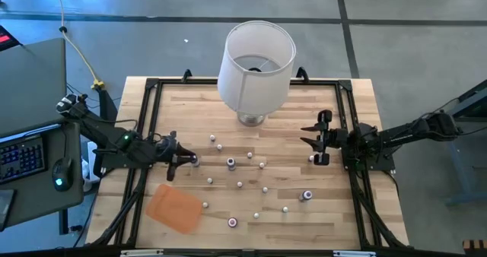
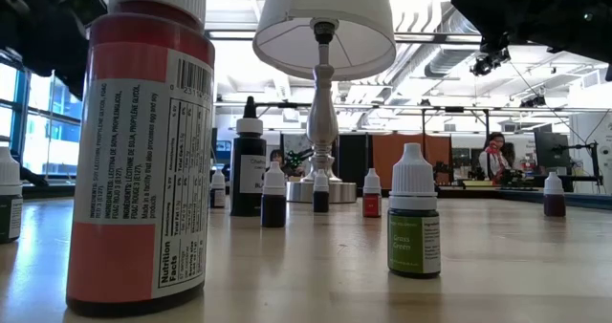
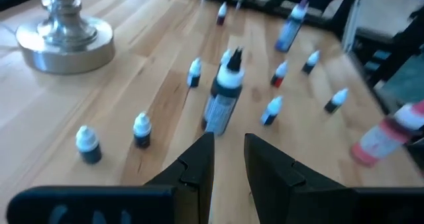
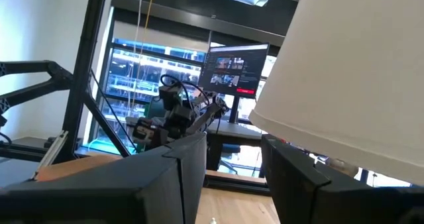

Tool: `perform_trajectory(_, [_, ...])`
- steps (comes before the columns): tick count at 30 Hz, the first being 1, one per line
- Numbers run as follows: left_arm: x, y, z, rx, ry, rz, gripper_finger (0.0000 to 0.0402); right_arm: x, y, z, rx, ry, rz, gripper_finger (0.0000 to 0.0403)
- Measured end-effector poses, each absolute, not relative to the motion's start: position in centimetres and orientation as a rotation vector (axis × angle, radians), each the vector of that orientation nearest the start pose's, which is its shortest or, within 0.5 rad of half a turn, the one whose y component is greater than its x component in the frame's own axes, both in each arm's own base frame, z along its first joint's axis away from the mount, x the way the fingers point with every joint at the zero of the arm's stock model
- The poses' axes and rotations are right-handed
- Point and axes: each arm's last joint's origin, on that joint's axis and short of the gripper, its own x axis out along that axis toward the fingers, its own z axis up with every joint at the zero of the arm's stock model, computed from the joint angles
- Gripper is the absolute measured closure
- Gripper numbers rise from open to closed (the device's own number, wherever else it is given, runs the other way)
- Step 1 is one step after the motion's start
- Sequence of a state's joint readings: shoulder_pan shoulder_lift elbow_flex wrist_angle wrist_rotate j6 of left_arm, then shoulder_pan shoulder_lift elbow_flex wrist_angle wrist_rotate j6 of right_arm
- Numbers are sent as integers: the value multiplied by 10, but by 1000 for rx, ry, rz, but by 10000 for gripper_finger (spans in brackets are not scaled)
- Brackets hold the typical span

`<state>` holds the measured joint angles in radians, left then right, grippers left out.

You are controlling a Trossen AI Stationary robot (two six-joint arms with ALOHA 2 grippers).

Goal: Pick & Place food coloring
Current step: Put the big blue food coloring bottle into the orange bin

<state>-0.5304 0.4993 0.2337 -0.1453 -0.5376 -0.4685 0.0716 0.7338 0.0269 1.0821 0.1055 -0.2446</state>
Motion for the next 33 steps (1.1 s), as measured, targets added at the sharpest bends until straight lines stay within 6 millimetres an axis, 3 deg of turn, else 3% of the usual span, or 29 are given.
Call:
perform_trajectory(24, [115,-48,184,-163,355,136,319,139,7,202,-212,-368,-79,265])
perform_trajectory(33, [111,-46,176,-234,430,183,319,139,7,202,-210,-368,-79,265])
